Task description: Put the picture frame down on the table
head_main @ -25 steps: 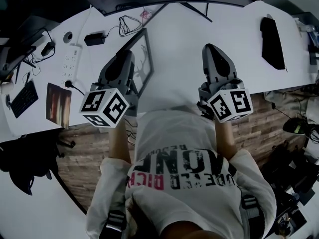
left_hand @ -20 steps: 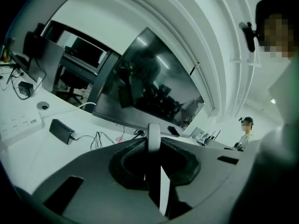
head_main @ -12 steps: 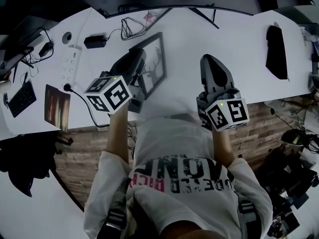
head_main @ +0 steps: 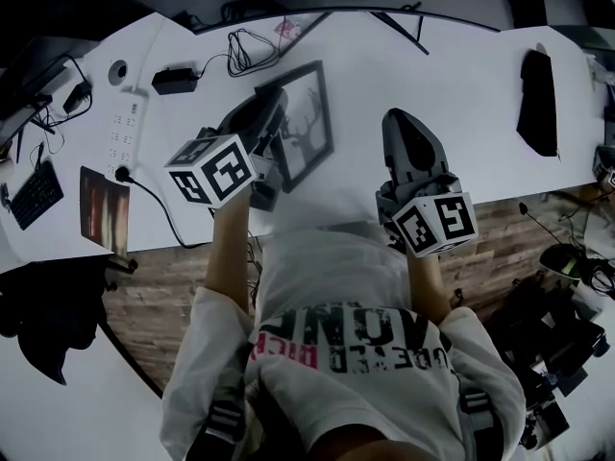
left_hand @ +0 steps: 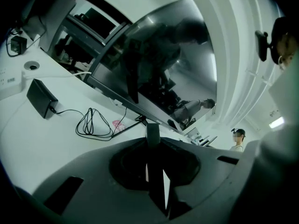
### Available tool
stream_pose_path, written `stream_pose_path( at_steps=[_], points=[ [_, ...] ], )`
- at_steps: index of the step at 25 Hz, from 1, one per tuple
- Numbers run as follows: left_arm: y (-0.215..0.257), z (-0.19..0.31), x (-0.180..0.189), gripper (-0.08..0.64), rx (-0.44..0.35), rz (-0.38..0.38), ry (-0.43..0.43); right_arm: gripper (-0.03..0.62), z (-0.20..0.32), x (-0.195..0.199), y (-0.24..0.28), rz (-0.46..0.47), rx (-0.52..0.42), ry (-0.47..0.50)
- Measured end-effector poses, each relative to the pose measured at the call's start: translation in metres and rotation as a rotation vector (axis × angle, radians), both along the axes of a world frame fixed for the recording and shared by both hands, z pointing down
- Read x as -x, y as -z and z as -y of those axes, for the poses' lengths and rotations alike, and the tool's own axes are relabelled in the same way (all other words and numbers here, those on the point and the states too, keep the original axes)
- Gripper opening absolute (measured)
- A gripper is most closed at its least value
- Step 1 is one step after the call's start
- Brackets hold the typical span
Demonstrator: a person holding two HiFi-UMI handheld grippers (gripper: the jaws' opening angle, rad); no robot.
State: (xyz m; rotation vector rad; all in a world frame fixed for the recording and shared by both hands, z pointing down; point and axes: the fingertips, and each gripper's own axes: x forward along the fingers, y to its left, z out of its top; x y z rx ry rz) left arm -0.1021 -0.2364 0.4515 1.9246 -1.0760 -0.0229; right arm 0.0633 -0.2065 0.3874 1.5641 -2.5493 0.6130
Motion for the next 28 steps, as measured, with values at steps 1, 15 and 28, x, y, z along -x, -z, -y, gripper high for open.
stream_pose_path(
  at_steps=[1, 15, 28],
  points=[
    [-0.003, 0.001, -0.001, 0.041, 0.008, -0.01, 0.0, 0.002, 0.001, 0.001, -0.002, -0.001, 0.006, 0.002],
    [-0.047, 0.02, 0.002, 0.045, 0.13, -0.086, 0.026, 0.002, 0.01, 0.013, -0.025, -0.007, 0.062, 0.019],
    [-0.08, 0.026, 0.012, 0.054, 0.212, -0.035, 0.043, 0.002, 0.009, 0.023, -0.033, -0.004, 0.089, 0.043]
  ],
)
